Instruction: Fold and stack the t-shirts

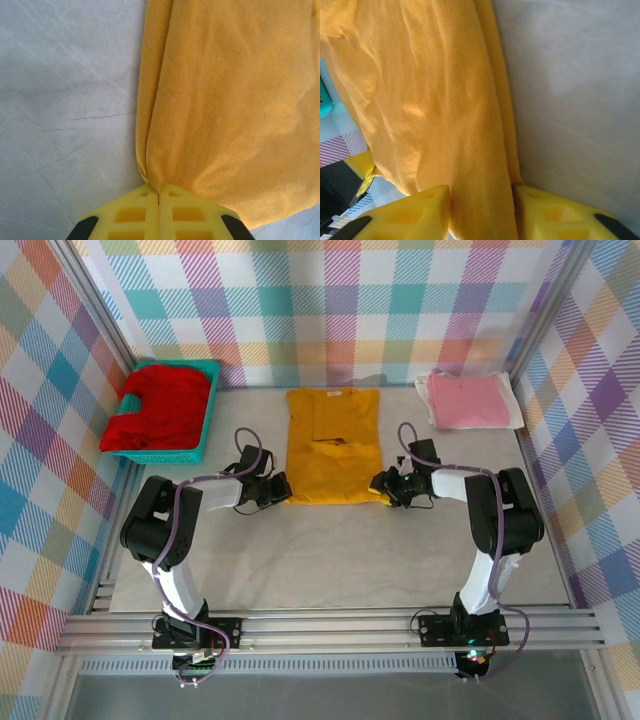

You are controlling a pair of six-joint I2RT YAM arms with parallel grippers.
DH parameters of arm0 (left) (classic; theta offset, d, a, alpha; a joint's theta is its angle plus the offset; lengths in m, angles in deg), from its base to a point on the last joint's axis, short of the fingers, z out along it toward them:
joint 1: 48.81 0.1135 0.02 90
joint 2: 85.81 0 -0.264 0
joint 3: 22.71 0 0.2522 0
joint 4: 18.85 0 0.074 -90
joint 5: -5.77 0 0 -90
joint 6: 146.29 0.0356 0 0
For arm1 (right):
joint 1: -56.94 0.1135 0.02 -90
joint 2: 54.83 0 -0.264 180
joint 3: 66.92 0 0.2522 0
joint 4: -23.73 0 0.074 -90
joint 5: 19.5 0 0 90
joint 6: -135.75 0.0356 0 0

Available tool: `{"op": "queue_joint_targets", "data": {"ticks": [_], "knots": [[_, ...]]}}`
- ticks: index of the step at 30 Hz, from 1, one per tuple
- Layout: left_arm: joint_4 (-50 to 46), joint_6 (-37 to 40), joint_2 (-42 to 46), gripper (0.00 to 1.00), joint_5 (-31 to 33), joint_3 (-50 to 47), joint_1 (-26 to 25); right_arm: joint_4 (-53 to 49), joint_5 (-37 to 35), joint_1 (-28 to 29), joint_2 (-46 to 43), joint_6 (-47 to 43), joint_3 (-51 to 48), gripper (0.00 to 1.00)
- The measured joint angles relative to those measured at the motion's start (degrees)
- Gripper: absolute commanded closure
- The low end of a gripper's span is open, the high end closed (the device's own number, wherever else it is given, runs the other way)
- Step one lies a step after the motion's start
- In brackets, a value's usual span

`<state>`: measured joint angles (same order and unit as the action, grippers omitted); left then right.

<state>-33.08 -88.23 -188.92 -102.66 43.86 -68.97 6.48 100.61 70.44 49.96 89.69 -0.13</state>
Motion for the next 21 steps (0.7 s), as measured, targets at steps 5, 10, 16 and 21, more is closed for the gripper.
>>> {"op": "queue_joint_targets", "data": {"ticks": [5,10,16,21], "knots": [[-0.76,0.0,0.24,1.0,0.07,0.0,0.0,0.68,-0.52,0.11,0.5,1.2,0.02,0.89],[-2.32,-0.37,2.12,1.0,0.57,-0.63,0.22,0.02,-1.7,0.15,-1.18,1.4,-0.87,1.0],[-6.36,-0.44,11.43,1.0,0.46,-4.66,-0.04,-5.09,-1.55,0.87,-12.61,-1.38,-5.03,1.0],[-11.87,-1.18,24.17,1.0,0.74,-10.95,-3.21,-11.21,-0.2,2.19,-25.07,-3.76,-11.69,1.0]]}}
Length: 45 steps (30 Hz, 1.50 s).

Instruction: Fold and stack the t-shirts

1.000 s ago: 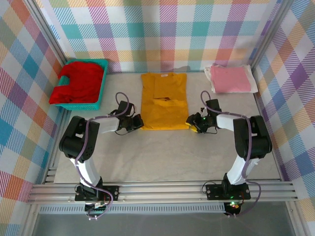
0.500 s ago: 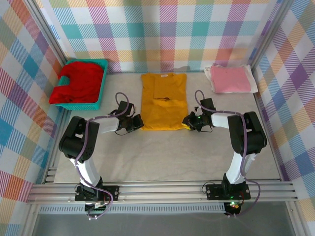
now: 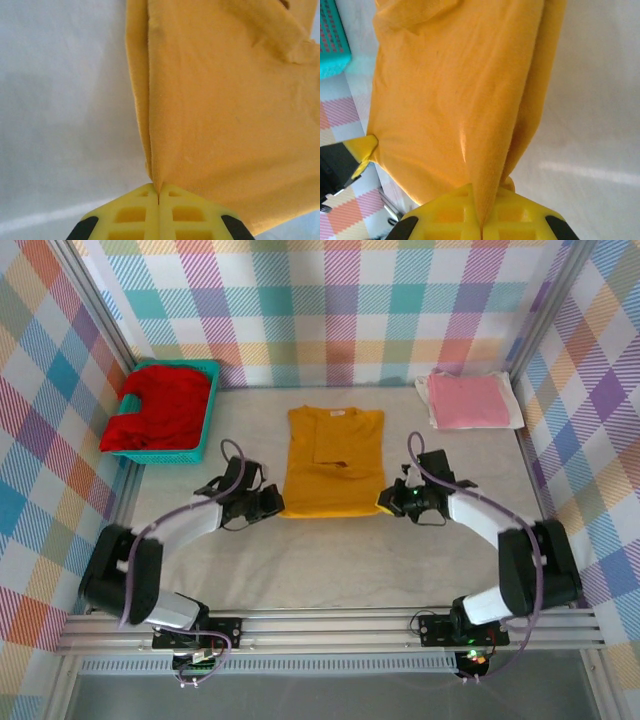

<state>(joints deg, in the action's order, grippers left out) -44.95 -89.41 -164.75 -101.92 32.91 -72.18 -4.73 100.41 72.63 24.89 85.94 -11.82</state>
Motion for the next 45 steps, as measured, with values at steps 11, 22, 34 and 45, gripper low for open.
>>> {"op": "queue_joint_targets", "data": {"ticks": [11,22,34,45], "knots": [[-14.36,-3.32,19.93,1.0,1.57,1.57,-3.96,-17.68,-0.22,1.4,-19.34,-0.63,0.46,1.0],[-15.54,2.51,-4.02,1.0,4.92,26.1,-0.09,-18.05,-8.46,-0.68,-0.24,-3.54,22.25,1.0],[-15.26,8.98,-30.64,0.86,5.14,44.13,4.17,-14.56,-9.73,-3.8,23.65,-4.72,37.46,0.82],[-18.08,11.21,-36.02,0.63,15.39,55.6,4.46,-12.55,-10.03,-5.44,30.86,-5.73,47.06,0.69]]}}
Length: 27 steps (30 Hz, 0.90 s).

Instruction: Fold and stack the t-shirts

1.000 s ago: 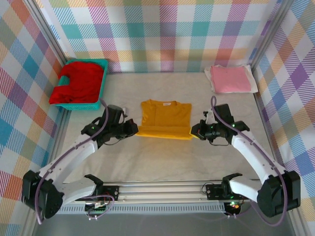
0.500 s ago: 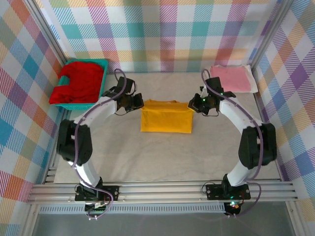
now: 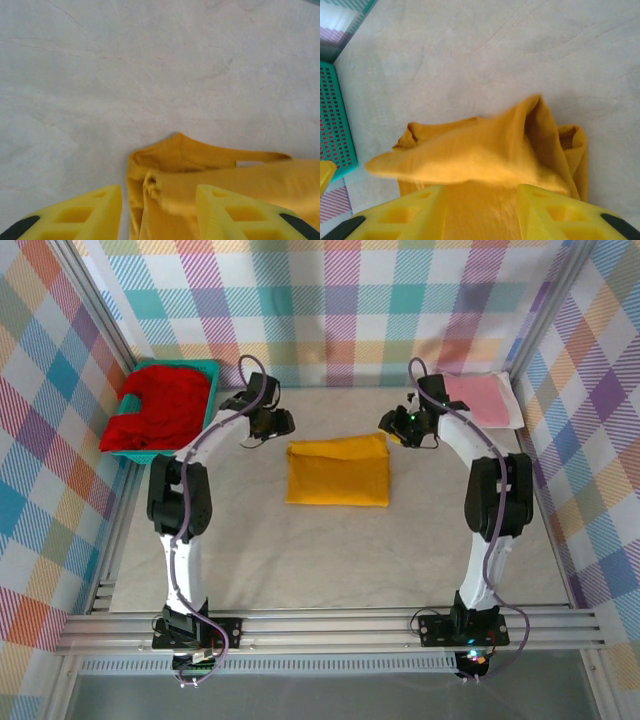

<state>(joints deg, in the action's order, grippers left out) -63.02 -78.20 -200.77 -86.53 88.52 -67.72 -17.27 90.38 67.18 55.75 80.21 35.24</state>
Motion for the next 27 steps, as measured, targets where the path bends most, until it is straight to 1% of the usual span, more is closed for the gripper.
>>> {"op": "queue_joint_targets", "data": {"ticks": [1,2,3,5,6,8,9,10,11,12,13,14,15,16,19,22,27], "knots": [[0.68,-0.17,2.89,0.64,0.92,-3.17,-0.92,0.83,0.02,0.72,-2.91,-0.33,-3.28,0.74],[1.81,-0.35,6.25,0.68,1.6,-6.99,-2.45,1.77,0.07,1.97,-6.43,-0.59,-7.13,0.82],[3.1,-0.52,8.83,0.7,1.84,-9.9,-3.89,2.54,0.24,3.15,-9.07,-0.61,-9.94,0.85],[6.71,-0.83,13.07,0.74,0.72,-15.19,-7.19,4.9,1.05,5.99,-13.77,-0.24,-15.34,0.86],[8.33,-0.83,13.57,0.74,-0.24,-16.31,-8.5,6.01,1.75,7.3,-14.56,-0.24,-16.79,0.87],[11.02,-0.72,11.8,0.74,-1.7,-16.61,-10.01,8.13,2.27,8.7,-13.44,-0.26,-18.03,0.88],[11.58,-0.72,10.1,0.74,-2.12,-16.0,-10.01,8.87,2.19,8.74,-12.0,-0.26,-18.05,0.88],[11.76,-0.74,7.65,0.73,-2.29,-14.91,-9.66,9.73,1.99,8.5,-10.05,-0.2,-18.01,0.84],[11.8,-0.74,4.9,0.72,-2.4,-13.68,-9.16,10.08,1.68,8.15,-8.04,0.26,-17.9,0.7],[11.89,-0.76,2.78,0.72,-2.47,-12.92,-8.74,10.25,1.42,7.89,-6.54,0.28,-17.94,0.7],[12.13,-0.79,0.59,0.7,-2.12,-12.68,-8.39,10.58,0.79,7.65,-5.09,0.61,-18.32,0.81],[12.07,-0.96,-1.01,0.67,-1.53,-12.96,-8.15,10.99,0.07,7.43,-4.42,0.79,-19.08,0.83],[12.83,-1.11,-1.86,0.65,-1.05,-14.32,-7.76,11.23,-0.48,7.32,-4.31,0.98,-20.09,0.79],[13.79,-1.4,-2.08,0.65,-0.87,-16.06,-7.34,11.17,-0.9,7.06,-4.31,1.14,-20.7,0.73],[15.96,-2.58,-2.14,0.68,-2.29,-19.39,-5.79,11.58,-0.74,6.21,-3.41,0.85,-20.83,0.73],[17.09,-3.17,-2.12,0.68,-3.21,-19.34,-4.7,12.0,-0.04,5.75,-1.49,0.87,-20.83,0.73],[17.05,-3.48,-0.57,0.66,-3.17,-19.23,-4.24,12.0,0.46,5.51,-1.66,0.87,-21.24,0.72]]}}
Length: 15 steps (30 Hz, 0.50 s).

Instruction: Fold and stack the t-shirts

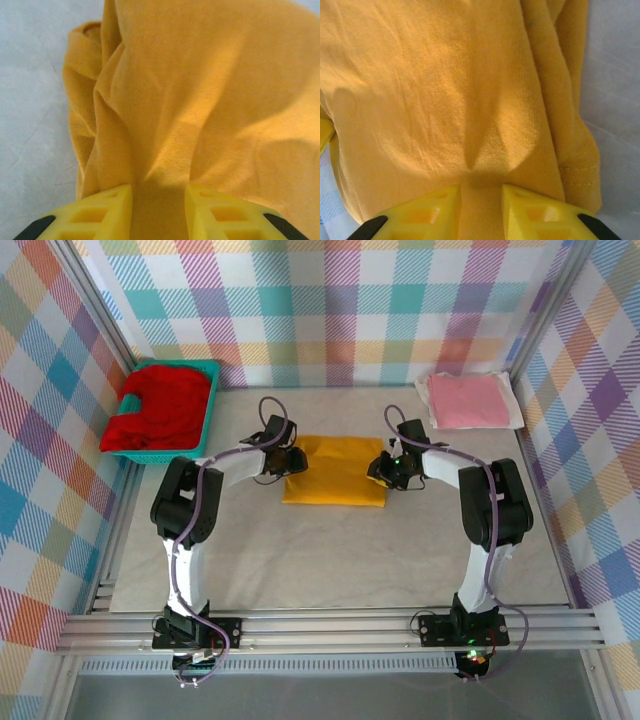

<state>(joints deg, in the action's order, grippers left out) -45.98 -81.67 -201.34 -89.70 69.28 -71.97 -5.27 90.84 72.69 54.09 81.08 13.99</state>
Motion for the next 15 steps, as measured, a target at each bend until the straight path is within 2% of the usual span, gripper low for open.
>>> {"op": "queue_joint_targets", "data": {"ticks": [4,10,15], "knots": [[-2.47,1.44,-0.74,0.7,-0.57,6.43,0.02,0.02,0.02,0.0,-2.45,0.15,-0.11,0.69],[-2.99,3.69,-10.1,0.73,-1.64,23.21,0.66,0.79,0.09,-0.04,-6.67,0.81,-1.07,0.67],[-5.01,4.04,-17.77,0.72,-2.16,27.36,3.26,0.83,0.09,-0.04,-9.35,1.27,-3.61,0.62]]}}
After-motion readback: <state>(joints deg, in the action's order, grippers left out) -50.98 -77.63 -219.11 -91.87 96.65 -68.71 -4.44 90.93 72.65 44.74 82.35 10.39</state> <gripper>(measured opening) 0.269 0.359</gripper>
